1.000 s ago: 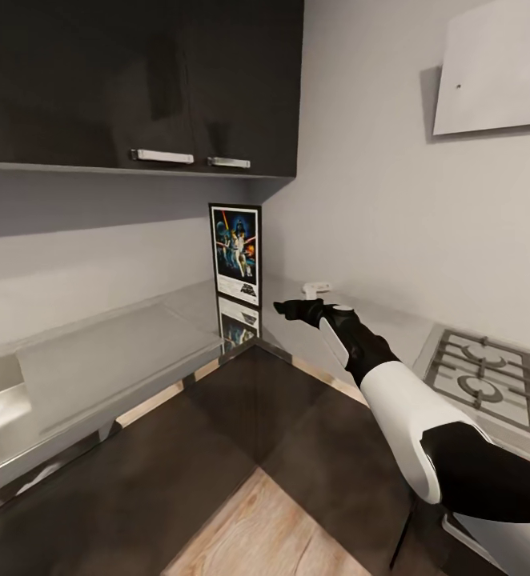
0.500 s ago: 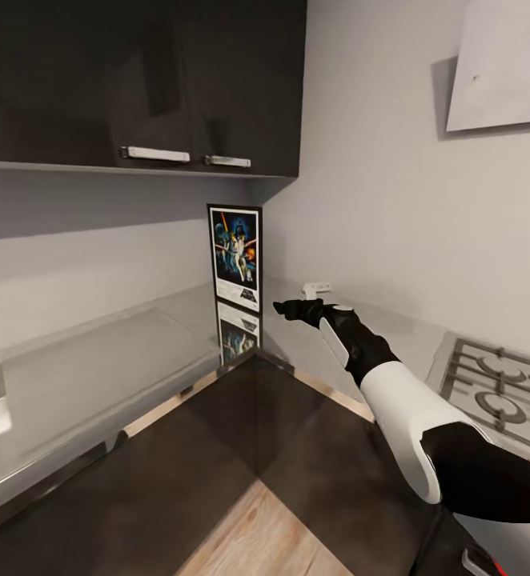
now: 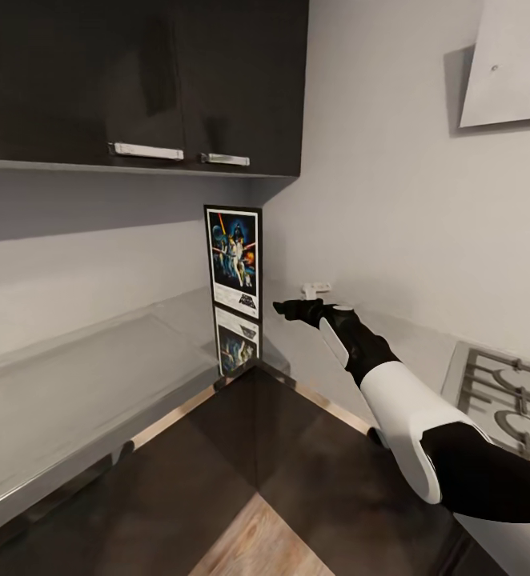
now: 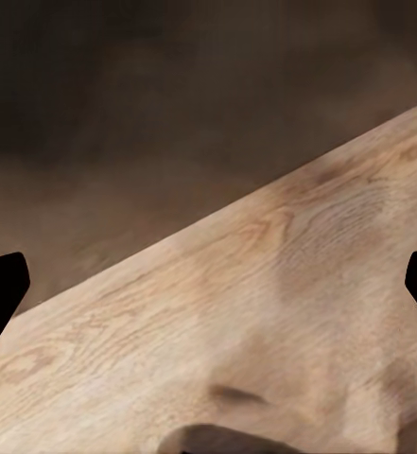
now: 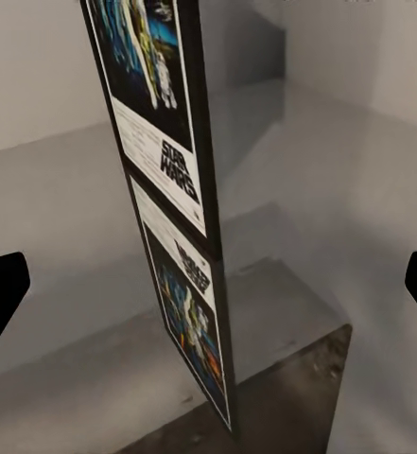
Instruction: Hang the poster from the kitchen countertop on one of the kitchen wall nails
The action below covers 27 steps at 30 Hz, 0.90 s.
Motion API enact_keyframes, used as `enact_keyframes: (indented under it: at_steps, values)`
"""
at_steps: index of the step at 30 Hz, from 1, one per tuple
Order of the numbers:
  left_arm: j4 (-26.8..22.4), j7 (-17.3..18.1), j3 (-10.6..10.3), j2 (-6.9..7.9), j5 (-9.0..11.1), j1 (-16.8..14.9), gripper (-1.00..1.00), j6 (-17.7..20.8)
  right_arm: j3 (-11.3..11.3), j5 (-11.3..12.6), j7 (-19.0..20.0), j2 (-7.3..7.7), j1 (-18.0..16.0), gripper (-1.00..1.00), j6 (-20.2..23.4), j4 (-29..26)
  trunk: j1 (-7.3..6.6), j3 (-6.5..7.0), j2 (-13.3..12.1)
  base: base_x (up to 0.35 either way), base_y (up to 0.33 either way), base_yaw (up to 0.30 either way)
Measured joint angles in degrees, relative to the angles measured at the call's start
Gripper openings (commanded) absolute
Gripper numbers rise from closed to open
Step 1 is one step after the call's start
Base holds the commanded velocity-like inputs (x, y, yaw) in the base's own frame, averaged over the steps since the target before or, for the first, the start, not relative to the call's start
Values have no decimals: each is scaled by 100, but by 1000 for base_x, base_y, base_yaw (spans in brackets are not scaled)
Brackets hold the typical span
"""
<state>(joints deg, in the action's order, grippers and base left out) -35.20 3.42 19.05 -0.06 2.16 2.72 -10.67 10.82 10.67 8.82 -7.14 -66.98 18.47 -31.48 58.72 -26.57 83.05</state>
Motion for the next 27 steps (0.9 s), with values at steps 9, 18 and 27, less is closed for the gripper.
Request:
enact_keyframes:
  at_steps: [9,18,27]
  values:
    - [1,0,3,0,-1,0,100,0,0,1,17,0,2,100,0,6,-2,0,0,109,0,0]
    - [1,0,4,0,-2,0,100,0,0,3,32,0,0,100,1,7,0,0,0,57,0,0]
    - [16,0,-2,0,-3,0,100,0,3,3,39,-3,-4,100,52,6,1,0,0,4,0,0]
